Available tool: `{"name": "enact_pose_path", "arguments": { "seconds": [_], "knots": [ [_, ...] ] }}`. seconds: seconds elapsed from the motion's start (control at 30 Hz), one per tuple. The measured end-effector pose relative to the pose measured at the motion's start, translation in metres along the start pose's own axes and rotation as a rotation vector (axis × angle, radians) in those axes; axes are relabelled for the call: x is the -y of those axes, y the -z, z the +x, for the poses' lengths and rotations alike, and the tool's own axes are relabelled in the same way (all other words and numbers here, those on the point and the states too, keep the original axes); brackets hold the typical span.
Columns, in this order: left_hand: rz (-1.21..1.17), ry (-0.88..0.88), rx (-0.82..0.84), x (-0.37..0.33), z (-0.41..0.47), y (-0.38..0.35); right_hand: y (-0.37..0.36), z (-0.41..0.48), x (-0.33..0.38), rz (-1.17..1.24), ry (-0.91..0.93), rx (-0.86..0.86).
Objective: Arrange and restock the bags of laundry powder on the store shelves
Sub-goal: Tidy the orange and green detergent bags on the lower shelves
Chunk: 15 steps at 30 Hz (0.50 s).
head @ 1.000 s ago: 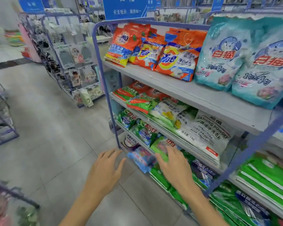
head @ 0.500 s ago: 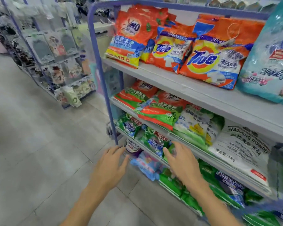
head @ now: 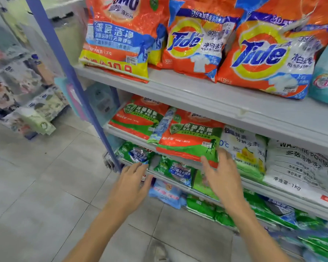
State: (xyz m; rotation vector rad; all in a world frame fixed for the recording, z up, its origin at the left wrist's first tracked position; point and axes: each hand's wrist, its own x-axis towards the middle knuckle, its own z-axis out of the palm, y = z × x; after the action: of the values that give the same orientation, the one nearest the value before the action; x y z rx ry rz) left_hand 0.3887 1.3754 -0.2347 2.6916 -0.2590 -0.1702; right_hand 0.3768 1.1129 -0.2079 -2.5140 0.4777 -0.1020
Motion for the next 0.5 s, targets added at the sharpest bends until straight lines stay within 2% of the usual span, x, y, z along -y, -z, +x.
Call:
{"name": "enact_pose_path", "arguments": {
  "seconds": [0.27,0.4,0.5],
  "knots": [
    [-0.065,-0.129,0.061,0.026,0.088,0.02,-0.025,0.058,0.017,0.021,-0.208,-0.156],
    [-0.13,-0.24,0.113,0.019,0.13,0.007,-0.05,0.079,0.02,0.036,-0.3,-0.253],
    [-0.218,-0.26,0.134,0.014,0.154,-0.015,-0.072,0.085,0.017,-0.049,-0.308,-0.354]
  ]
}}
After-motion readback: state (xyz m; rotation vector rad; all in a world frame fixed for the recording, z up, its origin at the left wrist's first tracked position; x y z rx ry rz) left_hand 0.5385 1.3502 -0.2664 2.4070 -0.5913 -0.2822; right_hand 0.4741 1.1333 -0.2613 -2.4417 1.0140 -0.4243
